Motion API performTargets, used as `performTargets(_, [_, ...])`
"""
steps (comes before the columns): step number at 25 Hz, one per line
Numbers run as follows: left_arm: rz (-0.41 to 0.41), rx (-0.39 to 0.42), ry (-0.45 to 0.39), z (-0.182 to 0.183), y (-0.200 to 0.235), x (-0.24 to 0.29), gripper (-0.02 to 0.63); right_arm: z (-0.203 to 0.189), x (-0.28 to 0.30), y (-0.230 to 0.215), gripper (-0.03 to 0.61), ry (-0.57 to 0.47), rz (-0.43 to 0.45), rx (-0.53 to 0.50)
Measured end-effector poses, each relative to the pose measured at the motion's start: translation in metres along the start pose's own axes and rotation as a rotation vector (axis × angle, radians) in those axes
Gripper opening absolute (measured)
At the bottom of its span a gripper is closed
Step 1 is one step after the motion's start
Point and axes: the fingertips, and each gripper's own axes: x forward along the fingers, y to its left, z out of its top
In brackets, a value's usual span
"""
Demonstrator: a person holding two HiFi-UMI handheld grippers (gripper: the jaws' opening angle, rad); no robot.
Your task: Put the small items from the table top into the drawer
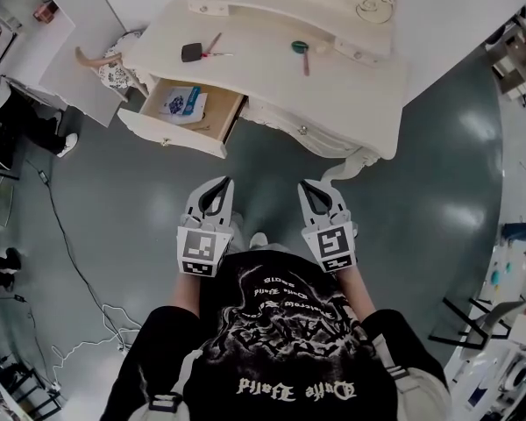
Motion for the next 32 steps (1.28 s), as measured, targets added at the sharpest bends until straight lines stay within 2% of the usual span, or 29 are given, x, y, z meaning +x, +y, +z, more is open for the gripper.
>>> performTargets(10, [-0.035,-0.007,0.013,0.002,0.012,0.022,0.015,0.003,0.017,-0.013,0.009,0.016,-0.027,0.024])
performTargets(20, [-0.09,0.0,0.011,0.012,0.051,0.062,0.015,0.018,0.057,-0.033,0.011,0.034,-0.084,0.053])
performTargets(32, [-0.218,0.019,0.012,0.018,0.099,0.106,0.015,0.048,0.111,-0.043,0.011,0.058,-0.18,0.079])
